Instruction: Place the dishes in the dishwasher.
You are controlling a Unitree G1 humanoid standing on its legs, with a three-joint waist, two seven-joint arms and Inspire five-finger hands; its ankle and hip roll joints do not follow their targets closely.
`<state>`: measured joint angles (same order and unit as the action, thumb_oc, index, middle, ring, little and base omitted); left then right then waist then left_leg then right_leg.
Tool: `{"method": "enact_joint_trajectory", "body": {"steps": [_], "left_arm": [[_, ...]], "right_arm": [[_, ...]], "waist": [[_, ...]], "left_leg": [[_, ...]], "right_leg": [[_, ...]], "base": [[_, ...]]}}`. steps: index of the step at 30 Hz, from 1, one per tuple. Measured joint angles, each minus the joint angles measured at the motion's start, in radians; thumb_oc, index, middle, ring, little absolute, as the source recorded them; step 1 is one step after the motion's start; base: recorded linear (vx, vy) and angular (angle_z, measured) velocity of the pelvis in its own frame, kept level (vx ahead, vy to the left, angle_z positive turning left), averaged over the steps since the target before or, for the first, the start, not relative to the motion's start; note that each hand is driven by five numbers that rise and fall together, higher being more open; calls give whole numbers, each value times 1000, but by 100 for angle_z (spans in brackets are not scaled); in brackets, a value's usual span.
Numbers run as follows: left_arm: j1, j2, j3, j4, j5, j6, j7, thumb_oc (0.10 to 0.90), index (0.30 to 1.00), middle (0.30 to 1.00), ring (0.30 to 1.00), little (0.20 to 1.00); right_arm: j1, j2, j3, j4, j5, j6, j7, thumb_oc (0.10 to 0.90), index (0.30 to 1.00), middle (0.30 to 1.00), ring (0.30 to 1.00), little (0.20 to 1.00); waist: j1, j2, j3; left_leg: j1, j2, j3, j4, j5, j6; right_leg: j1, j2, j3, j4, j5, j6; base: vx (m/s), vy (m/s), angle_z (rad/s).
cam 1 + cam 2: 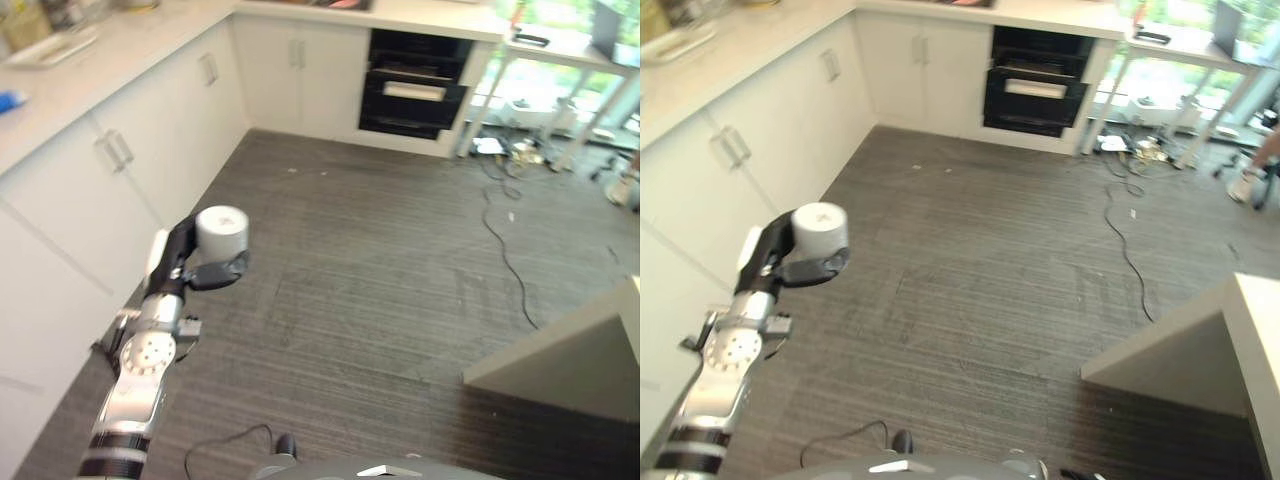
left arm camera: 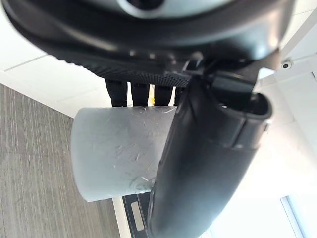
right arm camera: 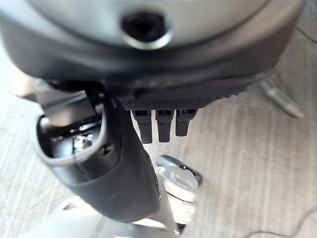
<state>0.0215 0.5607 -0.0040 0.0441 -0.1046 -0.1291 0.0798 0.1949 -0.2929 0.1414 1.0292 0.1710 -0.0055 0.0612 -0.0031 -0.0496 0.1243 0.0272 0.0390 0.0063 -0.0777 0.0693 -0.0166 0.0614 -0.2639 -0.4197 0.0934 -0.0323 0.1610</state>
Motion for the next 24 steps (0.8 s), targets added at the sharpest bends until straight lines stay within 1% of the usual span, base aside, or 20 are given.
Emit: {"method": "enact_joint_trajectory", "body": {"steps": [1,2,3,4,5,6,7,8,10,11,13,14,16,17,18,19,21,22,24], "left_arm": [[6,-5,-30,-1,0,2,-4,400,300,300,300,300],[22,-6,-35,-13,1,2,-11,400,300,300,300,300],[38,-11,-31,-25,0,2,-17,400,300,300,300,300],[37,-17,-30,-26,-3,9,-22,400,300,300,300,300],[30,-27,-35,-24,-3,13,-32,400,300,300,300,300],[37,-33,-45,-43,-5,12,-41,400,300,300,300,300],[46,-38,-42,-52,-7,12,-41,400,300,300,300,300],[53,-38,-41,-53,-11,14,-35,400,300,300,300,300],[52,-38,-42,-53,-13,15,-37,400,300,300,300,300],[51,-39,-43,-53,-13,16,-39,400,300,300,300,300],[47,-39,-45,-54,-13,16,-41,400,300,300,300,300],[44,-40,-48,-55,-13,16,-41,400,300,300,300,300],[43,-40,-49,-58,-14,15,-41,400,300,300,300,300],[43,-40,-51,-58,-14,16,-41,400,300,300,300,300],[42,-40,-51,-58,-14,16,-42,400,300,300,300,300],[42,-41,-51,-58,-14,16,-42,400,300,300,300,300],[40,-44,-52,-58,-14,16,-43,400,300,300,300,300],[40,-49,-52,-58,-14,16,-43,400,300,300,300,300],[40,-58,-52,-58,-14,16,-43,400,300,300,300,300]], "right_arm": [[-15,2,6,-17,-1,0,0,800,900,900,900,900],[-36,-2,6,-44,-2,-5,0,800,900,900,900,900],[-54,-10,37,-97,-10,-15,1,800,900,900,900,900],[-119,-6,42,-57,-11,-26,0,800,900,900,900,900],[-194,7,49,35,-12,-27,4,800,900,900,900,900],[-241,26,56,17,-13,-28,-22,800,900,900,900,900],[-261,20,67,1,-13,-41,-40,800,900,900,900,900],[-291,20,101,-47,-21,-46,-43,800,900,900,900,900],[-308,20,139,-96,-55,-48,-33,800,900,900,900,900],[-311,25,164,-137,-96,-53,-28,800,900,900,900,900],[-300,37,164,-143,-132,-55,-24,800,900,900,900,900],[-278,42,163,-138,-139,-50,-23,800,900,900,900,900],[-256,48,164,-123,-172,-47,-22,800,900,900,900,900],[-237,47,162,-108,-174,-40,-21,800,900,900,900,900],[-229,47,161,-99,-175,-39,-21,800,900,900,900,900],[-211,46,162,-92,-177,-31,-21,800,900,900,900,900],[-197,46,162,-92,-178,-20,-20,800,900,900,900,900],[-193,46,162,-92,-178,-18,-20,800,900,900,900,900],[-189,46,162,-93,-178,-18,-20,800,900,900,900,900]], "waist": [[1,-8,-2],[21,-9,-8],[41,-3,-8],[74,4,-8],[70,-5,-20],[94,3,-24],[115,3,-25],[123,1,-26],[121,-5,-30],[108,-11,-33],[98,-24,-42],[89,-36,-50],[88,-47,-58],[76,-49,-60],[72,-49,-60],[56,-49,-60],[45,-48,-59],[35,-44,-59],[22,-37,-61]], "left_leg": [[30,-9,-23,-15,11,-13],[28,0,-23,-16,6,-21],[35,11,-26,-14,5,-43],[33,19,-41,-14,4,-50],[38,23,-42,-13,1,-58],[35,33,-47,-12,5,-65],[40,38,-34,-12,1,-71],[46,43,-14,-12,-1,-73],[50,41,2,-12,-1,-74],[60,41,22,-12,-1,-74],[73,38,40,-12,-1,-74],[82,38,47,-12,-1,-74],[89,40,74,-13,-4,-78],[93,42,79,-13,-8,-84],[94,41,82,-13,-8,-84],[93,42,90,-13,-8,-84],[93,44,96,-13,-9,-85],[94,47,100,-14,-10,-86],[95,52,100,-14,-14,-86]], "right_leg": [[36,4,-26,-30,49,-11],[54,16,-36,-47,46,-12],[81,36,-52,-97,57,-8],[110,49,-76,-125,65,-8],[125,63,-91,-160,76,-11],[130,75,-104,-163,68,-20],[129,81,-92,-166,65,-22],[133,86,-78,-176,65,-22],[136,86,-69,-184,66,-23],[142,85,-65,-185,69,-27],[148,82,-58,-186,69,-27],[150,80,-52,-186,69,-27],[150,81,-35,-186,69,-27],[150,82,-28,-188,69,-27],[149,82,-24,-189,69,-27],[144,82,-16,-190,69,-27],[135,83,-7,-190,68,-26],[130,84,6,-190,68,-26],[130,88,6,-191,69,-26]], "base": [[45,-96,80],[109,-153,56],[56,-58,15],[102,-93,22],[52,-49,36],[57,-59,23],[10,-22,-3],[24,-23,-31],[43,-22,-26],[32,-14,-23],[48,-18,-19],[59,-19,-15],[31,-12,-24],[22,-11,-25],[20,-6,-23],[25,0,-17],[28,-2,-23],[30,-2,-18],[14,0,-5]]}}
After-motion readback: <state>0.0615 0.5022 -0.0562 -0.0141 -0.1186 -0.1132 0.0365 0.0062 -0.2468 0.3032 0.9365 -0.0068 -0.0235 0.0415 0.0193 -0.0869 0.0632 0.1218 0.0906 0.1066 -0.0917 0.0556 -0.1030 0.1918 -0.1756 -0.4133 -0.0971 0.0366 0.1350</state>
